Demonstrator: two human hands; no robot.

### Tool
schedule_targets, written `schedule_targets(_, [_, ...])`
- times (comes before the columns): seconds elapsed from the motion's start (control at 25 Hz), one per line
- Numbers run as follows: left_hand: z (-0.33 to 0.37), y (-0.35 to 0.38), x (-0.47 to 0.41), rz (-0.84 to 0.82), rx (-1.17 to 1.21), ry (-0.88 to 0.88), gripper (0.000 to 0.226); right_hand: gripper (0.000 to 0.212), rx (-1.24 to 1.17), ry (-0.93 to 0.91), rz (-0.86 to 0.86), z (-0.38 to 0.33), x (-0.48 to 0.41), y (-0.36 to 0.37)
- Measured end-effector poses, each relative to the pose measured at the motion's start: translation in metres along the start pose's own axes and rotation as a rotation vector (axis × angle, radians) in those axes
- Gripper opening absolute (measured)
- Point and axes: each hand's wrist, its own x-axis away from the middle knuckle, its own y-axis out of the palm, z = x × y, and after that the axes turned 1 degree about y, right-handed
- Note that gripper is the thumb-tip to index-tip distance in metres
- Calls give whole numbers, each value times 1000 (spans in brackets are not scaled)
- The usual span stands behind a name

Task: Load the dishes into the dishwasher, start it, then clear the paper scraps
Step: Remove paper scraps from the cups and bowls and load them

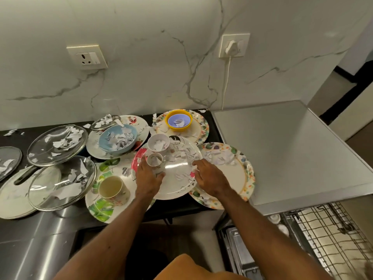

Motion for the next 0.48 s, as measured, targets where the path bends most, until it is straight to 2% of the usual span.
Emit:
schedule_targets(0.2, [13, -11, -12, 18, 312, -63, 59, 34, -40, -9, 52, -21, -11, 12])
schedule_targets(0.28, [16, -16, -10, 23, 335, -18, 59, 35, -112, -37, 96, -36, -16, 13])
schedule_targets(0.36, [13, -18, -7, 6, 294, 116, 61, 34, -191, -106, 132, -53, -20, 11])
schedule_targets(0.48, [16, -20, -4, -111, 255, 278, 62, 31, -165, -226, 142, -75, -27, 14])
